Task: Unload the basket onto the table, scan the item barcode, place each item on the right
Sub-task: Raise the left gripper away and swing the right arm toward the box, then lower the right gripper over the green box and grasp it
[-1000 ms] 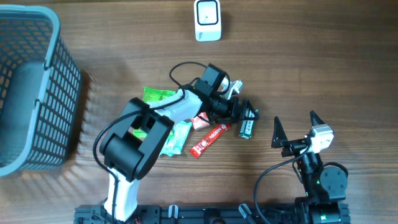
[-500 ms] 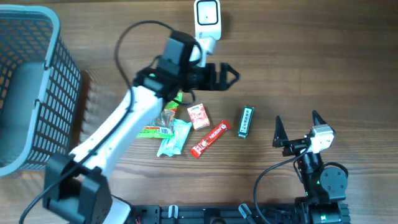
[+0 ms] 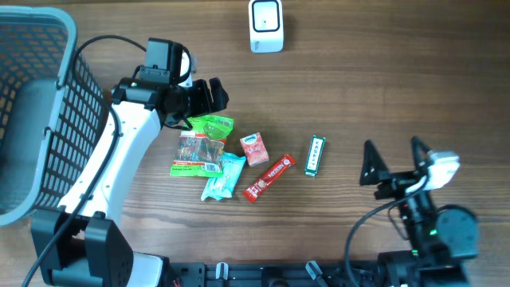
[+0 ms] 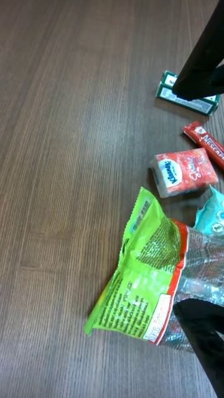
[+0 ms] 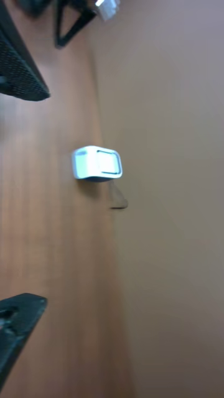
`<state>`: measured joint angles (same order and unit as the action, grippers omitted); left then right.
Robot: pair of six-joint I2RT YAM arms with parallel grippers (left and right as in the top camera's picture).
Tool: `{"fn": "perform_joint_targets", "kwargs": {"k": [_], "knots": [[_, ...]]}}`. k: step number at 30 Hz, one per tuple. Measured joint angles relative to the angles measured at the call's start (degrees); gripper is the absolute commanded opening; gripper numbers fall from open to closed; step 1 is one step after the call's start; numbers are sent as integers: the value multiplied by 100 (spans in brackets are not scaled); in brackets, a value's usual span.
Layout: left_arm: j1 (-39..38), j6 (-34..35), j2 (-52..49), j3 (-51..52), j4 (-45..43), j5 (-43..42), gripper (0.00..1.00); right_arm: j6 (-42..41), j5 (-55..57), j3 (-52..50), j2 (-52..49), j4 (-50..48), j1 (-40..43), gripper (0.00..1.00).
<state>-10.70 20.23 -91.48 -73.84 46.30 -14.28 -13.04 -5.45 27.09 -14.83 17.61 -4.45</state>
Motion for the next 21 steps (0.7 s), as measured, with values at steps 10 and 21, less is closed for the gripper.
{"fn": "perform_joint_targets", "kwargs": {"k": [10, 21], "knots": [[0, -4, 0, 0, -7, 55, 100, 177, -122, 5178, -4168, 4428, 0, 70], [0, -4, 0, 0, -4, 55, 100, 22, -1014, 3807, -5648, 4664, 0, 40]]}}
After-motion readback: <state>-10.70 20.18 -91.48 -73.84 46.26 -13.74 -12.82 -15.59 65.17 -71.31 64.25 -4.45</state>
